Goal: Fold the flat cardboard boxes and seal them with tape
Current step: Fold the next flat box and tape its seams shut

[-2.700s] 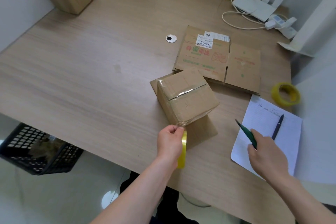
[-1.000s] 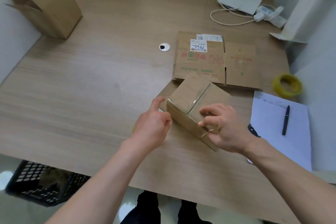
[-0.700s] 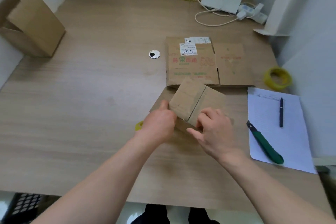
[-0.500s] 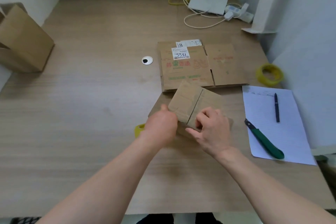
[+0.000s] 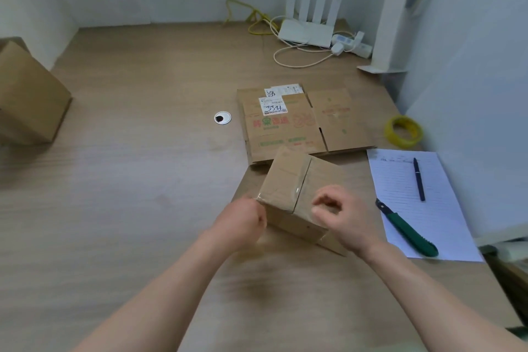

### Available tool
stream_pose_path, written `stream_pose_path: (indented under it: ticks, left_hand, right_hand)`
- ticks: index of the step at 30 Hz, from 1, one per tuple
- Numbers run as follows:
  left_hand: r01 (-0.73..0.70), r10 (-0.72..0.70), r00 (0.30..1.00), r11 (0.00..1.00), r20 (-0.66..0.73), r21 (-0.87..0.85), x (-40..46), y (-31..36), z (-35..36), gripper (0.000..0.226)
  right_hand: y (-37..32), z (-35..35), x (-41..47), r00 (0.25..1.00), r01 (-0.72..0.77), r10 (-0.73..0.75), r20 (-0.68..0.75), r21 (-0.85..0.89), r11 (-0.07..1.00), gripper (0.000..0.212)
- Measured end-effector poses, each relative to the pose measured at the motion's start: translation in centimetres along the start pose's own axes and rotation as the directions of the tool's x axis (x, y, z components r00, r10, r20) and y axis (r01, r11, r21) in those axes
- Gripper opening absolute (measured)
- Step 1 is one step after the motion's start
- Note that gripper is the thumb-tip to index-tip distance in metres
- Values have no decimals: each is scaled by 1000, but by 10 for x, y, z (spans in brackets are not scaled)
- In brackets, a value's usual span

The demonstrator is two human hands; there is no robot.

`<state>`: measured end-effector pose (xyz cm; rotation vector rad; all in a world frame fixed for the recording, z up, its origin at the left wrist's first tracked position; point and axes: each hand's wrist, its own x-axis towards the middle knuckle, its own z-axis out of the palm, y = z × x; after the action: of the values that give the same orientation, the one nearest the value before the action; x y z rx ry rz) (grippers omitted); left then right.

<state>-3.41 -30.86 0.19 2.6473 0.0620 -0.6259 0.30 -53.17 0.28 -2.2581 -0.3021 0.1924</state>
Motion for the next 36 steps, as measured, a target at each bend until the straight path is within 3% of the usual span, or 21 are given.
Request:
stream_pose_path:
  ticks: [1, 3, 6, 9, 12, 14, 16, 18, 20, 22, 26, 28, 33, 36]
  left_hand:
    - [14, -15, 1000, 998, -23, -59, -3, -4, -2, 20]
    - [66, -80, 995, 977, -59, -204, -11, -10, -2, 19]
    - [77, -105, 993, 913, -48, -402, -21, -5, -1, 26]
    - [61, -89, 996, 839, -24, -540, -24, 9, -2, 24]
    - [97, -149, 988, 779, -33, -620, -22, 9, -11, 22]
    - [113, -184, 981, 780, -53, -616, -21, 0, -18, 24]
    - [129, -197, 979, 795, -52, -592, -24, -11, -25, 24]
    - [134, -187, 982, 817, -38, -561, -30, -22, -32, 21]
    - [147, -172, 985, 842, 0, -519, -40, -31, -37, 17]
    - [162, -144, 987, 843, 75, -513, -53, -34, -38, 14]
    - [199, -104, 971, 850, 215, -487, -76, -25, -23, 11]
    - [217, -90, 962, 821, 256, -529, -82, -16, -10, 11]
    - [224, -134, 973, 724, 186, -652, -80, -1, 6, 15]
    - [218, -197, 974, 705, 110, -675, -71, 4, 7, 24]
  right_hand:
    - [3, -6, 3, 995, -13, 12, -100, -6, 1000, 10]
    - [11, -15, 16, 981, -95, 67, -184, -149, 984, 33]
    - [20, -23, 39, 980, -201, 194, -52, -309, 930, 76]
    - [26, -22, 47, 956, -247, 283, 84, -297, 922, 93]
    - [25, -16, 34, 930, -340, 367, -15, -419, 842, 95]
    - [24, -7, 17, 916, -358, 402, -10, -475, 804, 88]
    - [27, 1, -3, 903, -372, 428, 33, -437, 819, 81]
    - [27, 1, -16, 906, -381, 422, 19, -394, 836, 96]
    - [25, -5, -13, 947, -292, 322, -5, -438, 850, 118]
    - [21, -11, 0, 984, -122, 170, 61, -471, 874, 126]
    - [10, -14, 28, 940, 79, 83, 330, -449, 890, 123]
    - [6, -14, 35, 916, 115, 77, 393, -443, 889, 115]
    - [-3, -11, 21, 927, -8, 200, 317, -516, 857, 101]
    - [-3, -1, 7, 938, -30, 210, 275, -538, 842, 113]
